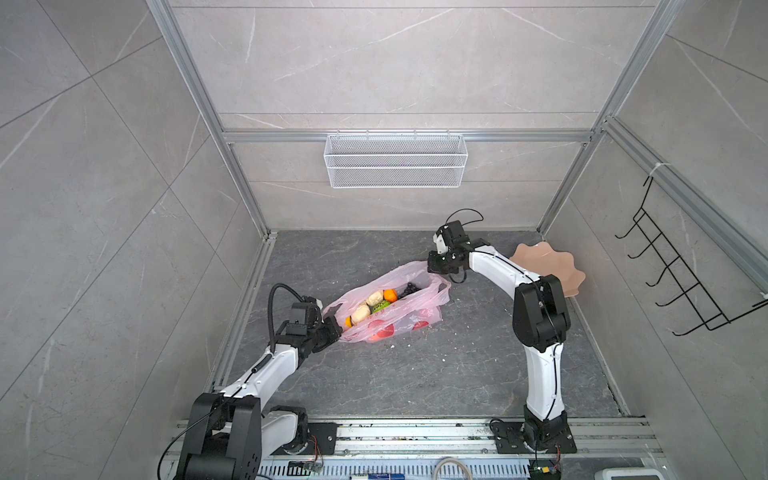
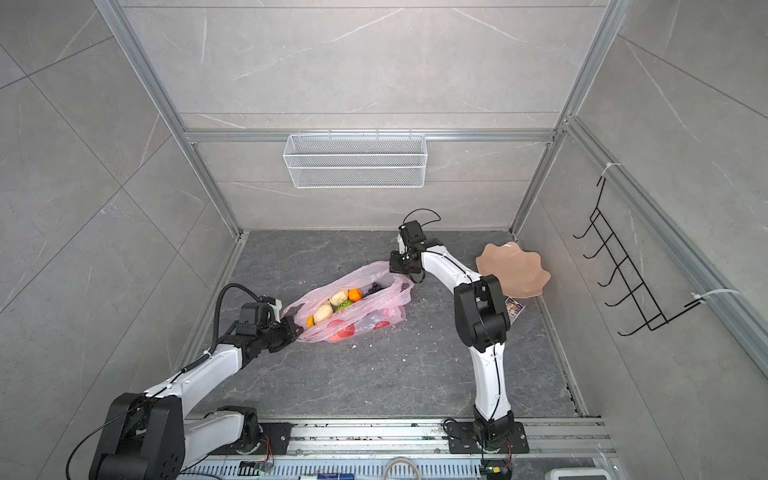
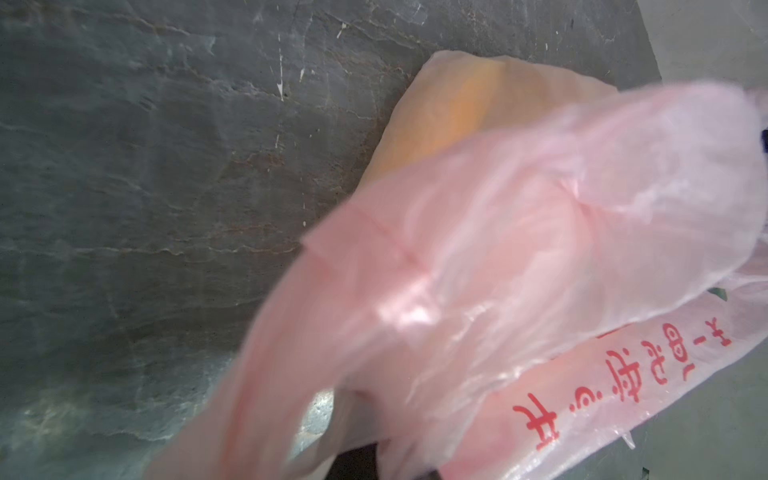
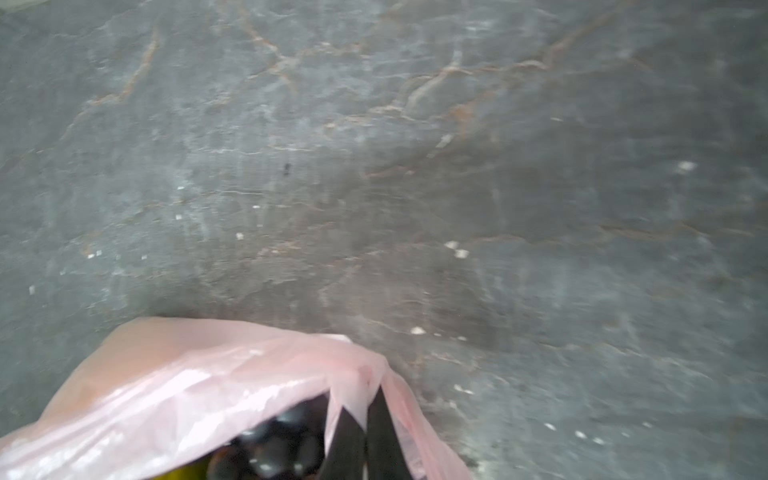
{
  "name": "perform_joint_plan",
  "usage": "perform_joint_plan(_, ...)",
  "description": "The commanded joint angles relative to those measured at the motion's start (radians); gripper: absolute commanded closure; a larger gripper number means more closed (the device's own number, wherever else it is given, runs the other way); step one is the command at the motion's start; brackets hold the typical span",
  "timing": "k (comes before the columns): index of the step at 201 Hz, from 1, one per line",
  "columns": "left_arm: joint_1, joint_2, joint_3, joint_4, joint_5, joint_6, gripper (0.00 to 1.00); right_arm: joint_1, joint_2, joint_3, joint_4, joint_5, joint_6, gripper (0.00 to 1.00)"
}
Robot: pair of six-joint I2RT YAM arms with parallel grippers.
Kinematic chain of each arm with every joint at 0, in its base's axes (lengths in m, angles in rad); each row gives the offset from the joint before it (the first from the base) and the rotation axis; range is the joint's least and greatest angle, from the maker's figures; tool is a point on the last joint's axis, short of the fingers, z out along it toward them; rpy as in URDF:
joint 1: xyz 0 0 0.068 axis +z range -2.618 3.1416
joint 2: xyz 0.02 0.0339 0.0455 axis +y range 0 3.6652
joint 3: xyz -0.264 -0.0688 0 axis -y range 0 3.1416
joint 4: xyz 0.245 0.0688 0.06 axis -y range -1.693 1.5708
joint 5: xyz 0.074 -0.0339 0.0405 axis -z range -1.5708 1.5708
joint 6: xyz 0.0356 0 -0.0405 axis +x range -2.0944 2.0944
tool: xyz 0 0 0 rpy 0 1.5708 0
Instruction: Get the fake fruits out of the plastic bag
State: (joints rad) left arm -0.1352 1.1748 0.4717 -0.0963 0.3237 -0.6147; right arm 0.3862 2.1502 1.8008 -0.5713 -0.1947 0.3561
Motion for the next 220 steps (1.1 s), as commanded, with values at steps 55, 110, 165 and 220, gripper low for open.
perform_joint_plan(55,-0.158,0.010,0.112,-0.047,-0.125,0.054,1.00,0.108,-0.142,0.029,-0.216,0.331,-0.014,0.31)
perform_joint_plan(110,-0.222,0.006,0.121,-0.066,-0.190,0.055,1.00,0.218,-0.321,-0.226,-0.195,0.574,0.166,0.18)
perform_joint_plan(165,-0.227,0.009,0.106,-0.049,-0.191,0.026,1.00,0.288,-0.306,-0.307,-0.126,0.512,0.278,0.27)
perform_joint_plan(220,-0.169,-0.015,0.033,-0.013,-0.211,-0.075,1.00,0.223,-0.533,-0.632,0.183,0.350,0.278,0.81)
